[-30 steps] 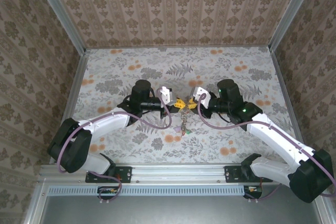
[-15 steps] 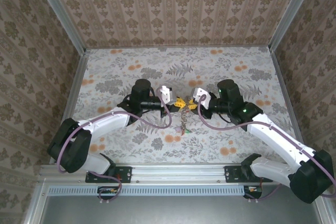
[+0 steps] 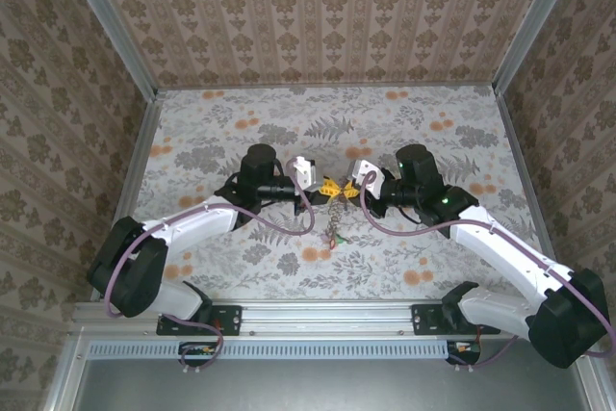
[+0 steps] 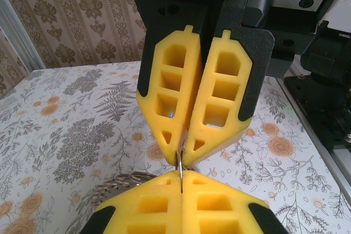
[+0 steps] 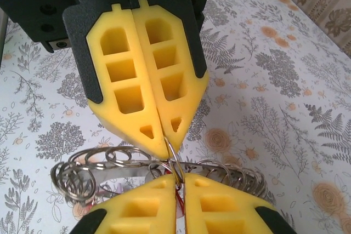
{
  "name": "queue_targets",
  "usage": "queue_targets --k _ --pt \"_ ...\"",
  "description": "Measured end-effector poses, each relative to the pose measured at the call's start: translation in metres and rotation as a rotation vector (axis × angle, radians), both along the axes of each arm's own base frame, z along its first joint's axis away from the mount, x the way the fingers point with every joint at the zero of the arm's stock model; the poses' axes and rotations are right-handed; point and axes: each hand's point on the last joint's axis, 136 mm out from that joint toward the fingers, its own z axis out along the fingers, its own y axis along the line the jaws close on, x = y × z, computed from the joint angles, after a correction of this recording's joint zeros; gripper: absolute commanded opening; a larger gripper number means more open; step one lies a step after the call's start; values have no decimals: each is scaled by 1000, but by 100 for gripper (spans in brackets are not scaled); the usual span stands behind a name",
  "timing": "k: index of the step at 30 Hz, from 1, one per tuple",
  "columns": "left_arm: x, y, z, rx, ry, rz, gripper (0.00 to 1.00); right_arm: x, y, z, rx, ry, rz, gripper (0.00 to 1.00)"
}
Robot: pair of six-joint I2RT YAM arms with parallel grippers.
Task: Put the keys on the keyring
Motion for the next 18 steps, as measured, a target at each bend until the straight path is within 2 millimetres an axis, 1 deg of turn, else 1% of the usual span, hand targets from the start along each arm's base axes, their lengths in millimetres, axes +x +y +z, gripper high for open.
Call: queue_targets --k 3,5,8,9,13,18 --pt "0 0 1 0 1 0 0 0 0 1 1 -1 0 13" --pt "0 0 2 0 1 -1 0 0 0 1 4 -1 1 18" --pt "0 -1 3 -3 0 -7 0 -1 2 3 13 -1 11 19" --pt "0 -1 4 -3 -1 -8 0 -1 2 3 14 0 12 21" --pt "0 -1 4 -3 -1 -8 0 -2 2 3 14 -1 13 21" --pt "0 -1 3 -3 0 -8 0 -2 1 7 17 -14 15 26"
